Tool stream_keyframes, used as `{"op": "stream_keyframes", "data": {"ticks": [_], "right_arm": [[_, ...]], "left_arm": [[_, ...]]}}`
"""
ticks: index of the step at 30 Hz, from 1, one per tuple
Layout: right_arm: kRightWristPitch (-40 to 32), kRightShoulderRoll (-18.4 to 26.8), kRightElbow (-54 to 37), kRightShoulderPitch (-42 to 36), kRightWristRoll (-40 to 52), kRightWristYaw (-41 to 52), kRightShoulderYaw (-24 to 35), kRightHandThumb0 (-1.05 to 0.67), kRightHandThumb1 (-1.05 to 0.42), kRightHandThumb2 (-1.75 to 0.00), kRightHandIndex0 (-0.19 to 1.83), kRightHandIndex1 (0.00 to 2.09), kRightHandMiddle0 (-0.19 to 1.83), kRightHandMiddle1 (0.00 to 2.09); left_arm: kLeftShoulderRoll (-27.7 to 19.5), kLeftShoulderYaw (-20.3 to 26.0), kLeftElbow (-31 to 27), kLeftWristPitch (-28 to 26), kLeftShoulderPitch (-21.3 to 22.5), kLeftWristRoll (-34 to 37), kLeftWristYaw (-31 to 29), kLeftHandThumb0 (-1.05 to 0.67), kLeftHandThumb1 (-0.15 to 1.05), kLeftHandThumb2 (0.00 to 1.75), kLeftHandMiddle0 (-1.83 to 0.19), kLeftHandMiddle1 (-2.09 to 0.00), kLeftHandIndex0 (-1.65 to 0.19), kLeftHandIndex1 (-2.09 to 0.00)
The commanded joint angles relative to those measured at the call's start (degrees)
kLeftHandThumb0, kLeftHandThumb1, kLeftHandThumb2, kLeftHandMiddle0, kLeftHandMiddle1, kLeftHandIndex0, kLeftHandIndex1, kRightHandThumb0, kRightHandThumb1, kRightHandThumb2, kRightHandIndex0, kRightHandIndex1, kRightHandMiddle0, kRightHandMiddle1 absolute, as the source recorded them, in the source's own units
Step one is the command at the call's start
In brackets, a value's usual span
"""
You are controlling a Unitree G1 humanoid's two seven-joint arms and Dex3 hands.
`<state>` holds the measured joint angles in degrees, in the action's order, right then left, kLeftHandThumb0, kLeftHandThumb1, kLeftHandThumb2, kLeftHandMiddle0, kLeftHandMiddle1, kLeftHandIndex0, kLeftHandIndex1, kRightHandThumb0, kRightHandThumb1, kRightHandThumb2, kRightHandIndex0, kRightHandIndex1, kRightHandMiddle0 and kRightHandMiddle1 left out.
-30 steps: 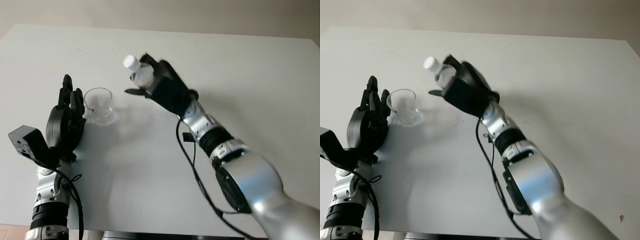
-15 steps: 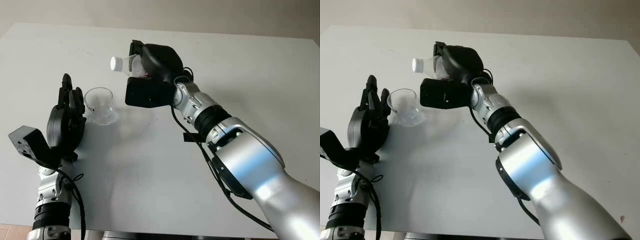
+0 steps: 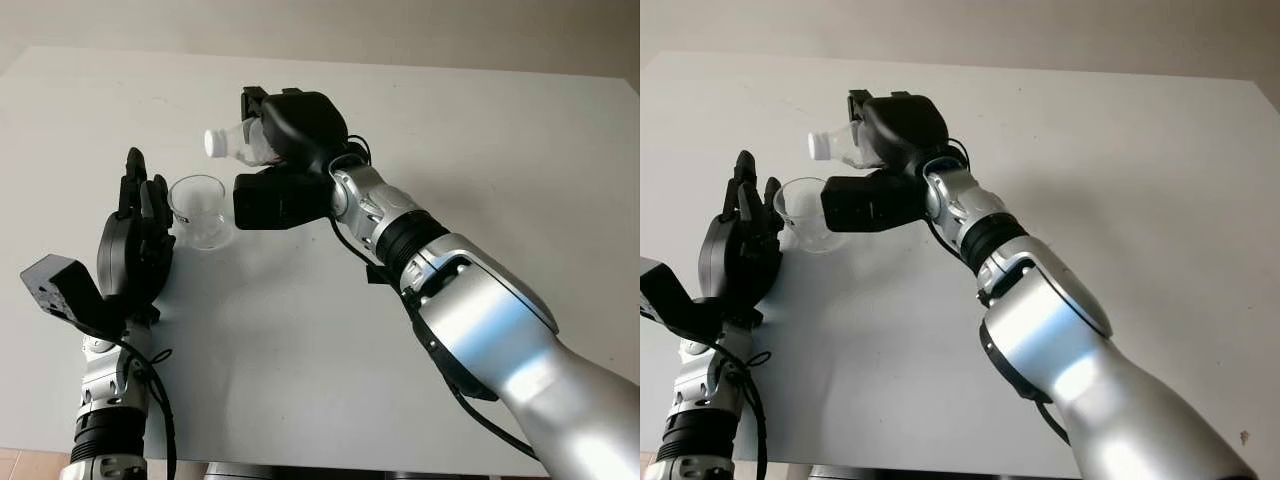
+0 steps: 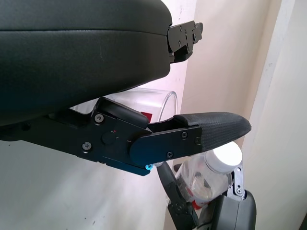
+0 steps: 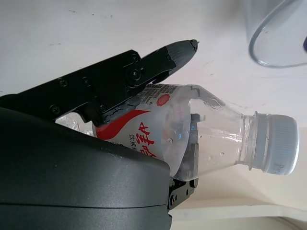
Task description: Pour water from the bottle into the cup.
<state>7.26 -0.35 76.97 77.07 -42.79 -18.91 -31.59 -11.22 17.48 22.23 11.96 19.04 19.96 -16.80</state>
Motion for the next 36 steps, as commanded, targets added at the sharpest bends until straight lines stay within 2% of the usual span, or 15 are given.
{"op": "stream_keyframes", "data": {"ticks": [1,6,11,16,19,21,24,25,27,30,32,36], "right_arm": [[0.2,-0.5,0.0,2.9,-0.9,-1.1,-0.9,-0.3,-0.98,-0.05,0.64,2.09,0.17,1.83],[-0.9,-1.4,0.3,3.5,-5.3,-2.9,-5.4,-0.36,-1.0,-0.06,0.66,2.09,0.18,1.68],[-2.0,-1.9,0.7,4.0,-10.2,-5.3,-10.2,-0.38,-0.97,-0.05,0.59,2.09,0.19,1.58],[-1.8,-2.0,0.9,4.6,-13.7,-6.2,-13.9,-0.36,-1.0,-0.06,0.57,2.09,0.13,1.9],[-1.5,-2.0,0.9,4.9,-15.2,-6.3,-15.7,-0.35,-1.0,-0.05,0.56,2.09,0.08,1.76],[-1.1,-2.0,1.0,5.0,-15.5,-6.0,-16.2,-0.36,-1.01,-0.05,0.52,2.09,0.12,1.41],[-1.0,-2.1,1.1,5.1,-16.0,-6.1,-17.0,-0.36,-1.02,-0.06,0.55,2.09,0.18,1.28],[-1.2,-2.1,1.1,5.2,-16.4,-6.4,-17.5,-0.36,-1.02,-0.05,0.56,2.09,0.2,1.29],[-1.2,-2.0,1.1,5.2,-16.8,-7.0,-18.0,-0.37,-1.02,-0.05,0.61,2.09,0.19,1.45],[-1.0,-1.7,1.1,5.2,-17.2,-8.3,-18.4,-0.38,-1.02,-0.06,0.62,2.09,0.2,1.46],[-0.9,-1.7,1.1,5.3,-17.4,-8.5,-18.6,-0.39,-1.03,-0.05,0.63,2.09,0.2,1.54],[-1.2,-1.4,1.2,5.3,-18.1,-10.7,-19.5,-0.42,-1.03,-0.06,0.66,2.09,0.22,1.46]], "left_arm": [[0.9,-0.2,0.6,0.1,-1.8,-0.3,0.3,-0.85,1.05,0.6,0.19,-0.02,0.19,0.0],[1.3,-0.2,0.6,0.1,-1.8,-0.4,0.9,-0.86,1.05,0.6,0.19,-0.02,0.19,0.0],[1.6,-0.3,0.8,0.5,-1.8,-0.6,0.9,-0.86,1.05,0.61,0.19,-0.02,0.19,0.0],[2.1,-0.3,0.8,0.8,-2.0,-0.7,1.1,-0.86,1.05,0.61,0.19,-0.01,0.19,0.0],[2.3,-0.4,0.5,0.7,-2.1,-0.9,1.5,-0.86,1.05,0.62,0.19,-0.01,0.19,0.0],[2.4,-0.4,0.7,1.0,-2.2,-0.8,1.4,-0.86,1.05,0.62,0.19,-0.01,0.19,0.0],[2.6,-0.4,0.7,1.4,-2.5,-0.9,1.6,-0.85,1.05,0.62,0.19,0.0,0.19,0.0],[2.6,-0.4,0.8,1.5,-2.5,-0.9,1.6,-0.85,1.05,0.62,0.19,0.0,0.19,0.0],[2.6,-0.4,0.9,1.5,-2.5,-0.9,1.6,-0.86,1.05,0.61,0.19,0.0,0.19,0.0],[2.5,-0.3,1.0,1.6,-2.6,-0.7,1.3,-0.85,1.05,0.61,0.19,0.0,0.19,0.0],[2.4,-0.2,1.3,1.8,-2.5,-0.6,1.1,-0.85,1.05,0.61,0.19,0.0,0.19,0.0],[2.4,-0.3,1.6,1.8,-2.3,-0.5,1.0,-0.85,1.05,0.61,0.19,0.0,0.19,0.0]]}}
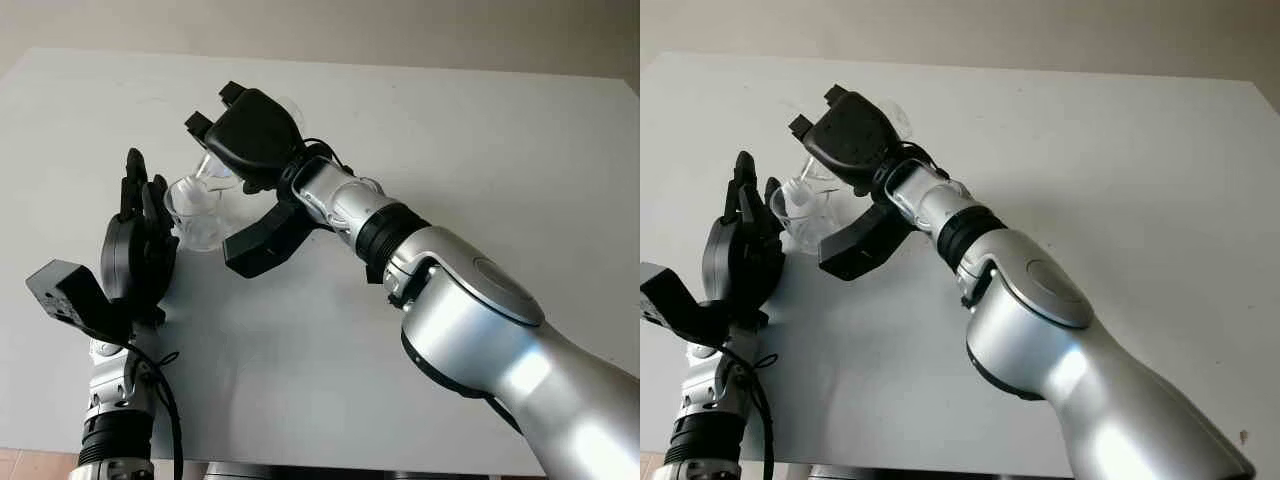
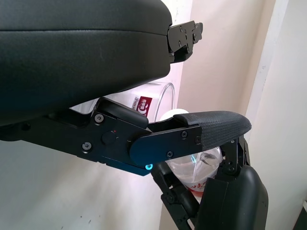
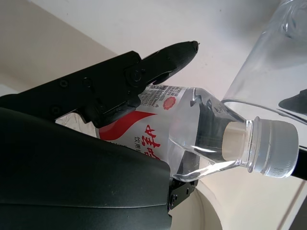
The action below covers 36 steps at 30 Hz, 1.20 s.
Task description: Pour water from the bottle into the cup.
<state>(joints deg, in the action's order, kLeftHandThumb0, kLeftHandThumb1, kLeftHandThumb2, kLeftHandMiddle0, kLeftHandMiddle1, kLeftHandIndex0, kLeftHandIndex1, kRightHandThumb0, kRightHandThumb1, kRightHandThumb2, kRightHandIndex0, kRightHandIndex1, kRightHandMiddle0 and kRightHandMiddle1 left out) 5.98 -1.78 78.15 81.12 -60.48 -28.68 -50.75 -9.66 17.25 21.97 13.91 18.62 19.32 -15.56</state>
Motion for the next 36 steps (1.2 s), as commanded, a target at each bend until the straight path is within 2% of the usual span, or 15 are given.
{"op": "stream_keyframes", "data": {"ticks": [1,2,4,21,25,26,28,33,35,36], "right_arm": [[0.1,0.1,0.0,1.2,-0.3,-1.4,-0.3,-0.43,-1.03,-0.06,0.66,2.09,0.22,1.5],[0.0,0.1,0.0,1.3,-0.5,-1.8,-0.5,-0.45,-1.04,-0.09,0.67,2.09,0.22,1.62],[-0.2,0.2,0.1,1.5,-0.8,-2.1,-1.0,-0.47,-1.05,-0.1,0.68,2.09,0.19,1.69],[-0.4,0.5,0.2,1.8,-1.4,-5.4,-1.2,-0.43,-0.99,-0.05,0.8,2.09,0.29,1.78],[-0.3,0.6,0.2,2.0,-1.2,-6.5,-1.0,-0.41,-0.94,-0.05,0.84,2.09,0.29,1.67],[-0.1,0.8,0.2,2.0,-1.1,-7.2,-0.8,-0.38,-0.93,-0.05,0.85,2.09,0.26,1.51],[0.0,1.0,0.2,2.0,-0.7,-8.6,-0.2,-0.36,-0.91,-0.05,0.85,2.09,0.29,1.39],[0.8,1.2,0.0,1.6,4.4,-10.5,5.3,-0.35,-0.91,-0.05,0.85,2.09,0.32,1.64],[0.9,1.3,-0.2,1.6,7.3,-9.8,8.1,-0.37,-0.91,-0.05,0.9,2.09,0.31,1.66],[1.3,1.3,-0.3,1.6,8.7,-9.3,9.4,-0.36,-0.9,-0.05,0.89,2.09,0.34,1.52]], "left_arm": [[0.9,0.0,1.9,-0.1,-1.9,0.1,-0.2,-0.85,1.05,0.61,0.19,0.0,0.19,0.0],[0.9,0.0,1.9,-0.1,-1.9,0.1,-0.2,-0.85,1.05,0.61,0.19,-0.01,0.19,0.0],[0.9,0.0,2.0,-0.1,-1.8,0.1,-0.1,-0.85,1.05,0.61,0.19,-0.01,0.19,0.0],[0.5,0.2,2.5,-0.2,-1.5,0.2,-0.4,-0.85,1.05,0.61,0.19,0.0,0.19,0.0],[0.2,0.3,2.3,-0.7,-1.4,0.4,-0.5,-0.85,1.05,0.61,0.19,-0.01,0.19,0.0],[0.1,0.3,2.4,-0.8,-1.3,0.3,-0.6,-0.85,1.05,0.61,0.19,0.0,0.19,0.0],[-0.1,0.3,2.4,-1.0,-1.2,0.3,-0.7,-0.86,1.05,0.61,0.19,0.0,0.19,0.0],[-0.1,0.5,2.9,-0.9,-0.9,0.5,-0.9,-0.86,1.05,0.61,0.19,-0.01,0.19,0.0],[-0.2,0.6,3.4,-0.6,-0.7,0.5,-1.2,-0.86,1.05,0.61,0.19,-0.01,0.19,0.0],[-0.2,0.7,3.6,-0.5,-0.6,0.5,-1.3,-0.85,1.05,0.61,0.19,-0.01,0.19,0.0]]}}
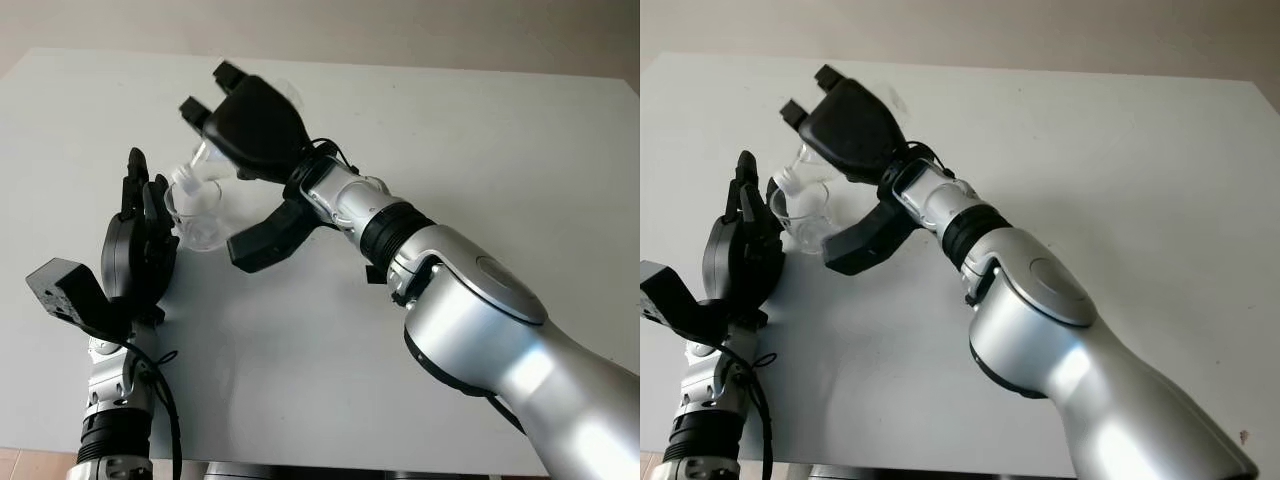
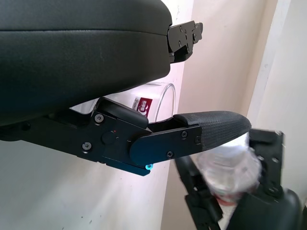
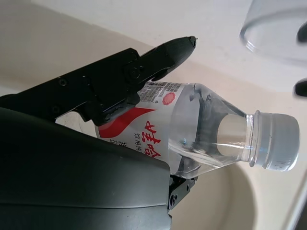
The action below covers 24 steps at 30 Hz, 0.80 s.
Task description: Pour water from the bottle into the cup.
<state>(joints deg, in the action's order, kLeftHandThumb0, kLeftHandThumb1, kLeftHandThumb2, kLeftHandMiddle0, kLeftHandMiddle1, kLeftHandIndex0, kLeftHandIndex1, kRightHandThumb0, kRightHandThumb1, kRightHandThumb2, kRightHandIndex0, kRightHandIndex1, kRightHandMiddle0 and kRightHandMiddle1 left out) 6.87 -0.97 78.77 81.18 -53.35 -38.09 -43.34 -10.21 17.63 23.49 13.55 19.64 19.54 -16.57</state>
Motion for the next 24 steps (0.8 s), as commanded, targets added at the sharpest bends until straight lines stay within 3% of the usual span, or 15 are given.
{"op": "stream_keyframes", "data": {"ticks": [1,2,4,7,9,12,14,18,24], "right_arm": [[1.4,0.7,-1.1,1.4,3.6,0.8,3.9,-0.36,-0.9,-0.05,0.89,2.09,0.36,1.46],[2.2,1.0,-1.4,1.2,6.6,2.0,6.7,-0.34,-0.89,-0.05,0.86,2.09,0.4,1.36],[3.4,1.8,-2.0,0.9,11.7,4.7,11.6,-0.26,-0.95,-0.06,0.75,2.09,0.27,1.52],[5.2,3.2,-2.8,0.0,16.5,7.2,16.1,-0.19,-1.03,-0.09,0.72,2.09,0.18,1.99],[6.8,4.6,-3.5,-1.2,20.0,9.1,19.4,-0.18,-1.04,-0.14,0.83,2.09,0.37,2.07],[8.2,6.1,-4.4,-3.4,24.0,11.7,23.2,-0.17,-0.98,-0.22,1.14,2.09,0.9,2.09],[8.6,6.7,-5.0,-5.0,27.5,14.5,26.4,-0.18,-0.96,-0.25,1.21,2.09,1.05,2.09],[9.5,7.4,-7.1,-8.4,35.0,21.5,32.8,-0.17,-0.96,-0.27,1.23,2.09,1.18,2.09],[7.5,9.1,-13.7,-14.7,48.0,37.3,42.6,-0.22,-1.0,-0.27,1.22,2.09,1.2,2.09]], "left_arm": [[0.3,0.3,2.3,0.0,-1.6,0.2,-0.4,-0.85,1.05,0.6,0.19,-0.02,0.19,0.0],[0.2,0.3,2.5,0.2,-1.5,0.1,-0.6,-0.85,1.05,0.61,0.19,-0.01,0.19,0.0],[0.1,0.2,2.9,0.4,-1.4,-0.1,-0.9,-0.86,1.05,0.61,0.19,0.0,0.19,0.0],[0.0,0.3,3.2,0.3,-1.3,0.0,-1.1,-0.86,1.05,0.61,0.19,0.0,0.19,0.0],[-0.1,0.4,3.4,0.2,-1.3,0.1,-1.3,-0.86,1.05,0.61,0.19,0.0,0.19,0.0],[-0.3,0.4,3.9,0.5,-1.2,0.3,-1.9,-0.86,1.05,0.6,0.19,0.0,0.19,0.0],[-0.2,0.3,4.1,0.9,-1.1,0.1,-1.9,-0.86,1.05,0.61,0.19,0.0,0.19,0.0],[0.0,0.0,4.2,1.0,-0.9,-0.1,-1.7,-0.86,1.05,0.62,0.19,0.0,0.19,0.0],[0.5,-0.2,4.1,0.7,-1.0,-0.3,-1.1,-0.87,1.05,0.61,0.19,-0.01,0.19,0.0]]}}
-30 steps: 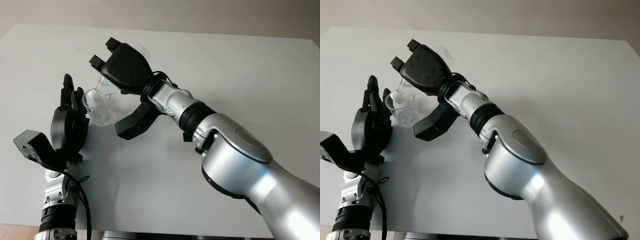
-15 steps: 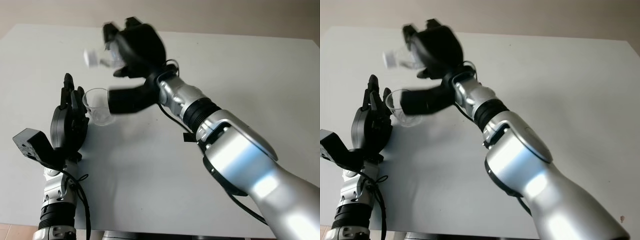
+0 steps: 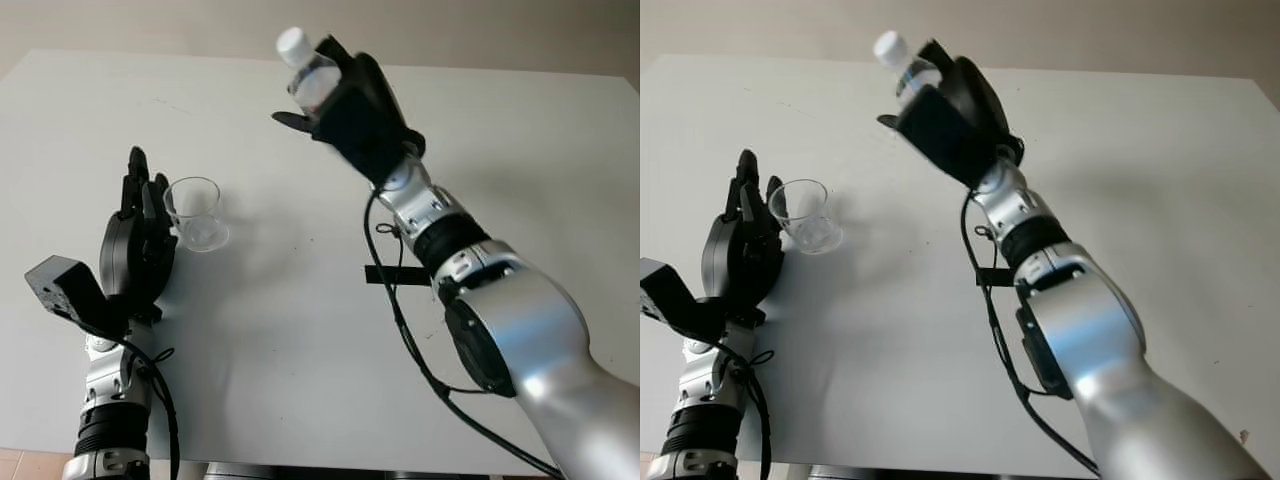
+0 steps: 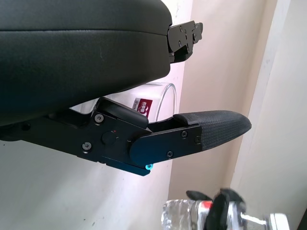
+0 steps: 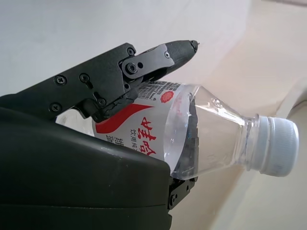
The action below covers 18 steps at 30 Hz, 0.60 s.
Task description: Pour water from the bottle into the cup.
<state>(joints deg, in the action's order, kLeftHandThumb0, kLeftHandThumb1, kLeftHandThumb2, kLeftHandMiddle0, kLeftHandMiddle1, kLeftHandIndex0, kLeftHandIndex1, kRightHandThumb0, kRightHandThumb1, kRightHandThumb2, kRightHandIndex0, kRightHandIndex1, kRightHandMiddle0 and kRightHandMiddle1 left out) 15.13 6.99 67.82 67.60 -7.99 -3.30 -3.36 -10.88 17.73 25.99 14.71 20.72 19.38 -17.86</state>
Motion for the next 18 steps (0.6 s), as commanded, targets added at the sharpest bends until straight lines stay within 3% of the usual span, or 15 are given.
{"op": "stream_keyframes", "data": {"ticks": [1,3,7,11,15,18], "right_arm": [[-3.3,1.3,-4.6,-2.2,6.4,6.3,5.1,-0.2,-1.03,-0.25,1.25,2.09,1.2,2.09],[-8.8,1.9,-9.4,-4.9,12.3,12.6,8.7,-0.2,-1.04,-0.23,1.27,2.09,1.18,2.09],[-18.6,3.9,-23.3,-12.6,17.1,18.4,10.8,-0.19,-1.05,-0.21,1.11,2.09,0.84,2.09],[-26.0,5.5,-38.2,-21.0,20.0,21.4,11.4,-0.2,-1.05,-0.23,1.15,2.09,0.66,2.09],[-32.8,6.5,-53.2,-30.2,23.4,22.6,12.2,-0.21,-1.05,-0.27,1.17,2.09,0.59,2.09],[-34.2,6.6,-59.3,-35.8,23.9,22.5,12.2,-0.21,-1.05,-0.3,1.16,2.09,0.56,2.09]], "left_arm": [[1.1,-0.4,1.5,-0.5,-2.1,-0.2,0.2,-0.87,1.05,0.62,0.19,0.0,0.19,0.0],[1.0,-0.4,1.3,-0.8,-2.3,-0.1,-0.2,-0.87,1.05,0.62,0.19,0.0,0.19,0.0],[1.0,-0.4,0.9,-1.2,-2.8,0.2,-0.3,-0.87,1.05,0.62,0.19,0.0,0.19,0.0],[1.1,-0.4,0.6,-1.1,-3.1,0.1,-0.3,-0.87,1.05,0.62,0.19,0.0,0.19,0.0],[1.3,-0.7,-0.5,-1.8,-3.6,0.1,-0.3,-0.87,1.05,0.63,0.19,0.0,0.19,0.0],[1.4,-0.8,-0.6,-1.9,-3.7,0.3,-0.6,-0.87,1.05,0.64,0.19,0.0,0.19,0.0]]}}
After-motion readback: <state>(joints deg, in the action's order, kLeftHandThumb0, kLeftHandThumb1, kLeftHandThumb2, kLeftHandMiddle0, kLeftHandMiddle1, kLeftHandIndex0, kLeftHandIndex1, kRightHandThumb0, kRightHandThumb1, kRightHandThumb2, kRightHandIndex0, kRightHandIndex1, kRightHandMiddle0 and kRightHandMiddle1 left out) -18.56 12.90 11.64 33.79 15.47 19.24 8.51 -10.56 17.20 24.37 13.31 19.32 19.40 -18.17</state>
